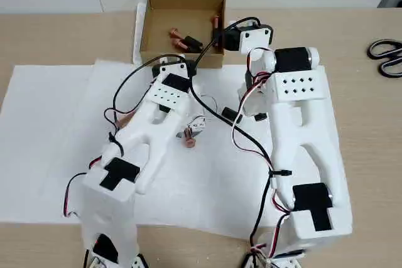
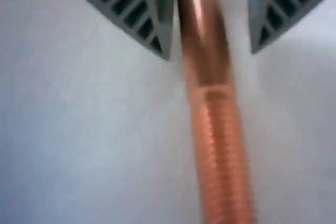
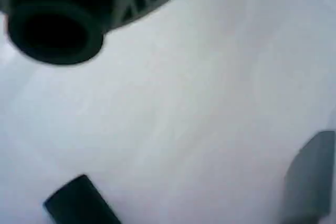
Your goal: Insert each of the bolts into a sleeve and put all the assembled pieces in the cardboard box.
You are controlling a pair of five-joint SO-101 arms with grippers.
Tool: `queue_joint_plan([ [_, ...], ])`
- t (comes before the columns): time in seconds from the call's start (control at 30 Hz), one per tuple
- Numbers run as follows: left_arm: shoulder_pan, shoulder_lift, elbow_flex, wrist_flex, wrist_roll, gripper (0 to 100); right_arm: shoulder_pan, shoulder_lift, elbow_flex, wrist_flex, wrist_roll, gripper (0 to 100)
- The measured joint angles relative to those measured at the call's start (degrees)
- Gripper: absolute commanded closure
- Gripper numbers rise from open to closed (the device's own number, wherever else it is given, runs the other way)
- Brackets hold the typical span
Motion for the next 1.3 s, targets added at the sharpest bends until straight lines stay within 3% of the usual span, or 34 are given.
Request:
queue_joint_plan([
  [0.13,0.0,0.2,-0.2,-0.1,0.2,99,0.0,0.0,0.0,0.0,0.0,99.5],
  [0.43,0.1,0.4,-1.6,0.5,0.2,99,0.0,0.0,0.0,0.0,0.0,99.5],
  [0.63,-1.3,0.8,-12.5,11.8,-2.2,99,0.0,0.0,0.0,0.0,0.0,99.5],
  [0.83,-8.2,0.8,-22.3,18.7,-14.1,99,0.0,0.0,0.0,0.0,0.0,99.5],
  [1.07,-11.7,0.8,-22.8,19.3,-44.7,99,0.0,0.0,0.0,0.0,0.0,99.5],
  [1.3,-11.7,0.8,-22.8,19.3,-64.2,99,0.0,0.0,0.0,0.0,0.0,99.5],
])
